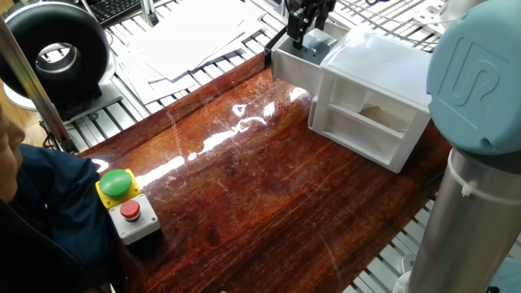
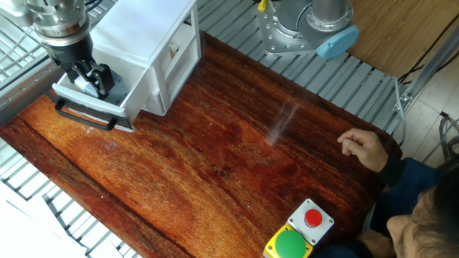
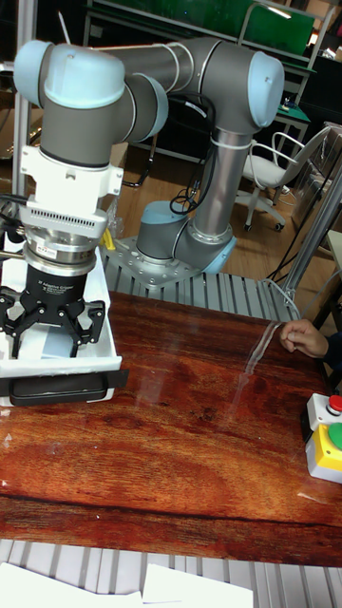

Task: Take something out of a drawer

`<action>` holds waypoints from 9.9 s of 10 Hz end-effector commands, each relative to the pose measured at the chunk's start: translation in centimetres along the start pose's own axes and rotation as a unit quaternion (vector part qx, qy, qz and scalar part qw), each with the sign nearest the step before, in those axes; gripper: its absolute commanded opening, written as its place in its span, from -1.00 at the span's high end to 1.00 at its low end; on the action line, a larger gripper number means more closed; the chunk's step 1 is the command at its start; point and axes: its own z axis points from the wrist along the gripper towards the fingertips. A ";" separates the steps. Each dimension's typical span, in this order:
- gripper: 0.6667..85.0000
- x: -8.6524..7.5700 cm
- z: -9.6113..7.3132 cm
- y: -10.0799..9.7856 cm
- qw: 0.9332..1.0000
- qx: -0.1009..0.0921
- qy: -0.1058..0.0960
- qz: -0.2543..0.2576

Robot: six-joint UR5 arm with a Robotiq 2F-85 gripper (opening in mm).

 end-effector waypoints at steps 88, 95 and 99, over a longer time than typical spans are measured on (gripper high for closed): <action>0.99 -8.1 -2.0 19.6 0.985 -0.019 0.069 0.156; 0.99 -8.4 -1.7 19.5 0.986 -0.013 0.065 0.153; 0.99 -9.5 -1.9 18.8 0.987 -0.011 0.047 0.156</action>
